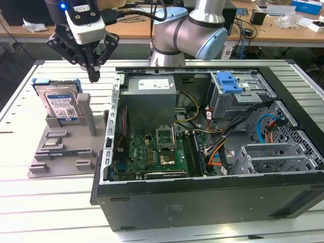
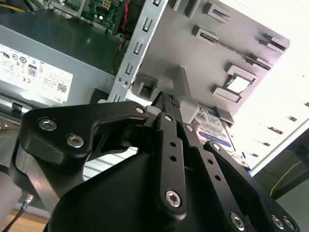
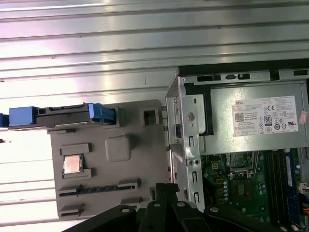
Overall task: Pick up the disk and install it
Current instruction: 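Reach for the disk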
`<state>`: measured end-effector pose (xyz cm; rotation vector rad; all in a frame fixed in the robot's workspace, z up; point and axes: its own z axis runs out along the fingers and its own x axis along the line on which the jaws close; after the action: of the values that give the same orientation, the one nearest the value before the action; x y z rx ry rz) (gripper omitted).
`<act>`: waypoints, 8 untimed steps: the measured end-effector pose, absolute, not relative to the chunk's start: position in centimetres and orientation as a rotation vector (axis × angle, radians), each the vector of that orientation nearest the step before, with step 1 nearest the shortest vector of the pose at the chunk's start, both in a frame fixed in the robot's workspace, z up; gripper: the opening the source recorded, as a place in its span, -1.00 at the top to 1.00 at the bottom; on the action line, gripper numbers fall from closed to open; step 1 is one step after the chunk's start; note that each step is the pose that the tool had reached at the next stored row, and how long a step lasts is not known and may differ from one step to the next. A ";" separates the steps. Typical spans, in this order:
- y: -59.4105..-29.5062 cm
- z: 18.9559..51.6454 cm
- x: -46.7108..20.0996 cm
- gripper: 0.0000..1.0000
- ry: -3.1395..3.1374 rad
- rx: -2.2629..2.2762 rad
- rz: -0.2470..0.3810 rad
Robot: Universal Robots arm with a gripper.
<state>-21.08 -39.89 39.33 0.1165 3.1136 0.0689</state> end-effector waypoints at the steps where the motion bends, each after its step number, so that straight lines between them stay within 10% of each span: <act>1: -39.9 39.3 -21.4 0.79 3.114 0.117 0.069; 8: -39.9 39.3 -23.3 0.79 3.114 0.117 0.069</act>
<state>-23.29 -39.88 39.33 0.1167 3.1137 0.0689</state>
